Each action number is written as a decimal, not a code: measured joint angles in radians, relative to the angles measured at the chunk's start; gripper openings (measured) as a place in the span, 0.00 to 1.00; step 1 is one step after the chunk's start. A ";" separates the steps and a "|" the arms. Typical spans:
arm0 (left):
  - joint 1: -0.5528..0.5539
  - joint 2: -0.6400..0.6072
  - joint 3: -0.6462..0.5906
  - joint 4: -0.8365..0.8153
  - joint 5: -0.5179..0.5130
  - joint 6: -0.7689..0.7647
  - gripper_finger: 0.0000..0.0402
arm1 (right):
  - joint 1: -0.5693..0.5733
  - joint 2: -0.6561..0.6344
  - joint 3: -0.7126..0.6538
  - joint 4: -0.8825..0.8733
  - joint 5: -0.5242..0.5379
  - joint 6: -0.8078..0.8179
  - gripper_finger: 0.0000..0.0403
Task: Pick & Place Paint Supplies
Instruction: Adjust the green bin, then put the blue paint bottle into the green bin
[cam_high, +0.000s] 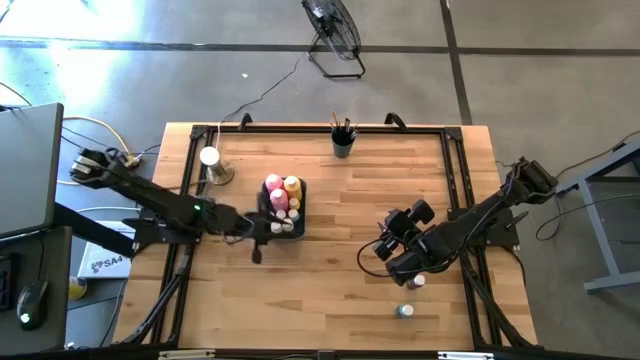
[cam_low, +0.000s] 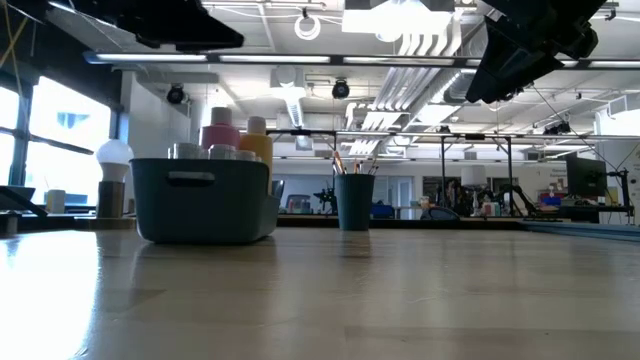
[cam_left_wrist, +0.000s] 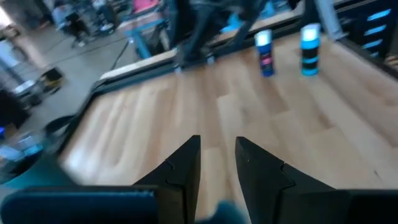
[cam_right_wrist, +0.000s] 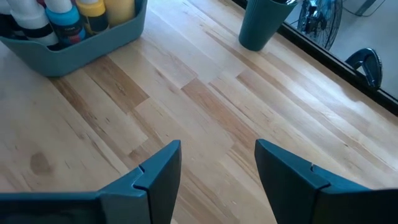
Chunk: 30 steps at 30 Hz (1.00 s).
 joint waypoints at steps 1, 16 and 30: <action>0.000 -0.052 0.000 -0.062 -0.021 -0.002 0.24 | 0.000 0.000 0.000 0.004 0.000 0.000 0.49; 0.000 -0.665 -0.001 -0.680 -0.073 -0.039 0.24 | 0.000 0.000 0.000 0.027 0.011 0.000 0.49; 0.000 -1.047 -0.230 -0.647 0.000 0.013 0.24 | 0.000 0.000 0.000 0.030 -0.003 -0.030 0.49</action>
